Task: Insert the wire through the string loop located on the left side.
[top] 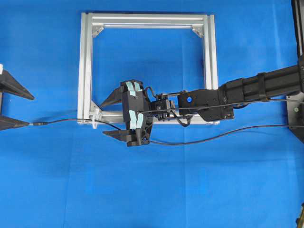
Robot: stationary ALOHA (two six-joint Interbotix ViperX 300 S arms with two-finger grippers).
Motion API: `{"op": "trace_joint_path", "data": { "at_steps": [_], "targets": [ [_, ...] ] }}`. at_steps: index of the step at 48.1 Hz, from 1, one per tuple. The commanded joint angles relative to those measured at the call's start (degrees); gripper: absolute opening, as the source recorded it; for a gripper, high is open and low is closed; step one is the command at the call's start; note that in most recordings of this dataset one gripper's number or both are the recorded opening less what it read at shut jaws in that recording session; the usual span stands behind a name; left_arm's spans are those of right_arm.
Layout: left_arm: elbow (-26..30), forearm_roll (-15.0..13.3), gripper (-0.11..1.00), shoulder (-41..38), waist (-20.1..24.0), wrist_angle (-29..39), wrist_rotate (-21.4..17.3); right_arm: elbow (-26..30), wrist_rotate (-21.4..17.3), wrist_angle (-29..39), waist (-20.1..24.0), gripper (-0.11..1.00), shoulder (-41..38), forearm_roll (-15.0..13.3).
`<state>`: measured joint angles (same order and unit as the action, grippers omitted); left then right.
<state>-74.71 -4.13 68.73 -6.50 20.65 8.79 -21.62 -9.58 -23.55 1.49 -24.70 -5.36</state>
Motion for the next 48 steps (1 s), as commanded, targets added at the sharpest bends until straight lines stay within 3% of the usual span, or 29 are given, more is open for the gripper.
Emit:
{"op": "trace_joint_path", "data": {
  "at_steps": [1, 27, 48],
  "targets": [
    [0.7, 0.2, 0.79, -0.6, -0.1, -1.1, -0.1, 0.4, 0.1, -0.1, 0.1, 0.92, 4.0, -0.1],
    [1.1, 0.2, 0.79, 0.4, -0.1, -8.8, -0.8, 0.4, 0.1, 6.4, -0.6, 0.92, 13.6, -0.1],
    [1.1, 0.2, 0.79, 0.4, -0.1, -8.7, -0.8, 0.1, 0.0, 6.9, -0.6, 0.92, 14.4, -0.1]
  ]
}}
